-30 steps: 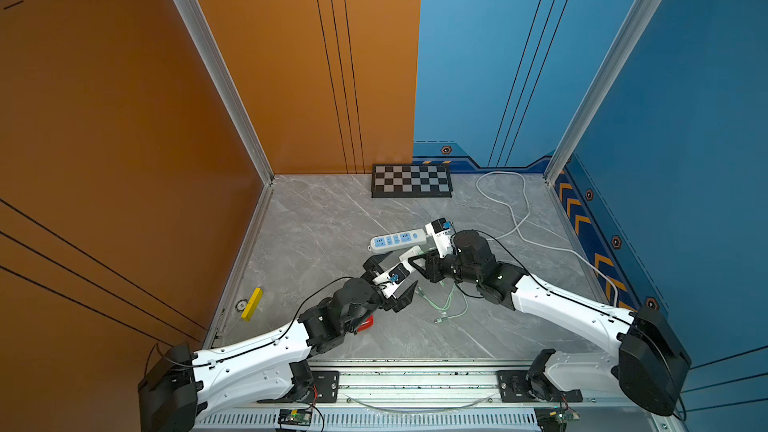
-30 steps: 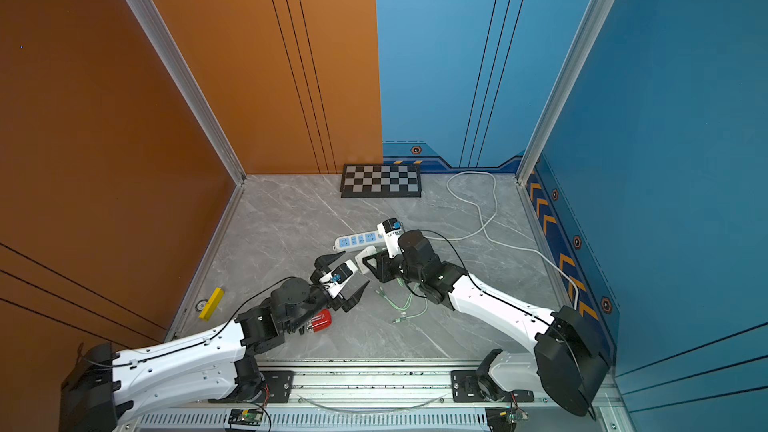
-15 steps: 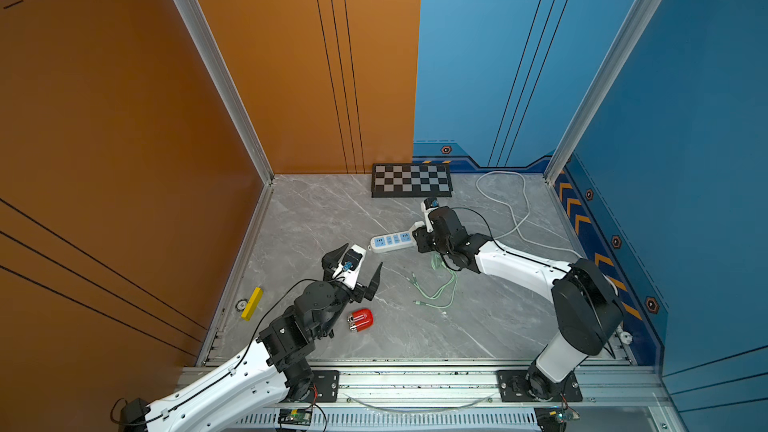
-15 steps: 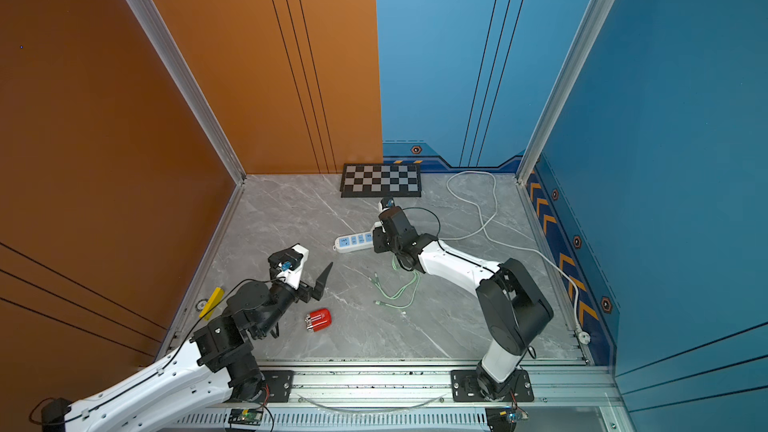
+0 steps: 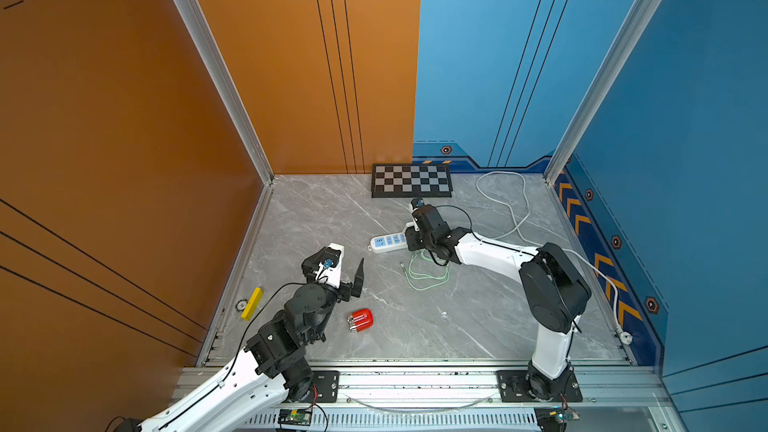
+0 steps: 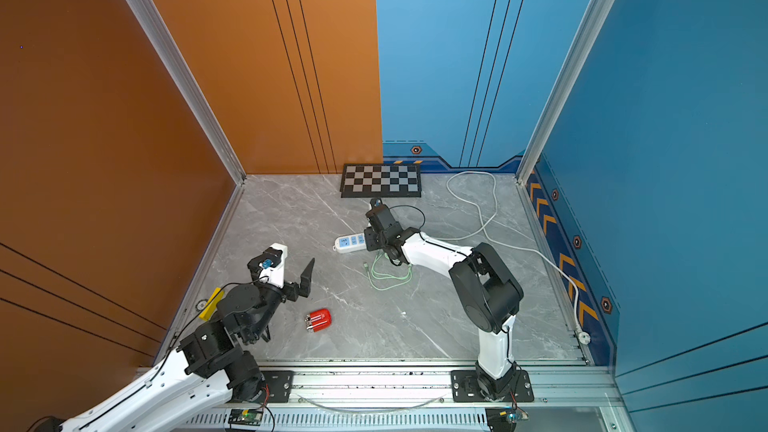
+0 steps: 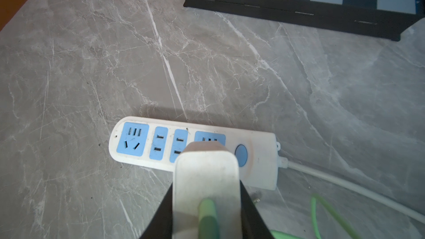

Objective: Charge the electric shaver
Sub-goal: Insert the plug into the socket.

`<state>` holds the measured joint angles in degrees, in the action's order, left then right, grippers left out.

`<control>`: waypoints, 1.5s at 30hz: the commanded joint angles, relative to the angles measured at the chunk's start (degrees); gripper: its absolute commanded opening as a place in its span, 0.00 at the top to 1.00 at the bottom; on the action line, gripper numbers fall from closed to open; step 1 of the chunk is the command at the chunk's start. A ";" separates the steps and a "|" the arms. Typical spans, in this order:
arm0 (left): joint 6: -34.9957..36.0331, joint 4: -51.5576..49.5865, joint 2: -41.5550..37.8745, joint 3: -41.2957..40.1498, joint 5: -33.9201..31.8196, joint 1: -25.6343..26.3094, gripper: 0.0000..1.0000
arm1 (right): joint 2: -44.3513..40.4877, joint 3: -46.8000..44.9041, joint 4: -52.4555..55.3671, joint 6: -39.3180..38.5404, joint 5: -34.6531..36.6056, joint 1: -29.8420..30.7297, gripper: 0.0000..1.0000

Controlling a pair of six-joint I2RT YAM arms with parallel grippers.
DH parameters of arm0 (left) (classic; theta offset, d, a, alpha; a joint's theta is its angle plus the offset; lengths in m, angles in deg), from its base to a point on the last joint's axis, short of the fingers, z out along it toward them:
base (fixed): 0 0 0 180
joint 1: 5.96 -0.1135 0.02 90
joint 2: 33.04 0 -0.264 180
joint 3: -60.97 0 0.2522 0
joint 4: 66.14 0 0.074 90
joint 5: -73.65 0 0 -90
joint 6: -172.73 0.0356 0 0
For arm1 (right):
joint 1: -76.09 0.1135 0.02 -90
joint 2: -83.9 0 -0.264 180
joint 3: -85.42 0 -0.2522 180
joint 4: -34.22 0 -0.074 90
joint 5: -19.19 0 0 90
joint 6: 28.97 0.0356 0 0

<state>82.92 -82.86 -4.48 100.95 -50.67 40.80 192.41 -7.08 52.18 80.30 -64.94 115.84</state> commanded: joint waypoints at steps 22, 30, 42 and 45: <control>-2.29 -2.58 -3.73 2.51 -4.80 -1.06 0.01 | 4.25 6.76 6.71 -2.30 2.31 -0.37 1.00; -2.69 -2.66 -2.21 2.69 -3.16 -1.08 0.00 | 5.78 7.86 7.02 -1.43 1.75 -1.08 1.00; -2.84 -3.78 -1.56 3.52 -2.92 -1.14 0.00 | 7.51 8.18 8.25 -0.65 2.03 -0.20 1.00; -2.91 -3.85 -1.67 3.58 -2.94 -1.15 0.01 | 7.33 8.12 8.19 -0.29 2.01 0.07 1.00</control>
<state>80.71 -85.99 -6.17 102.87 -53.80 40.16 198.05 0.46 57.65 79.06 -64.26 115.27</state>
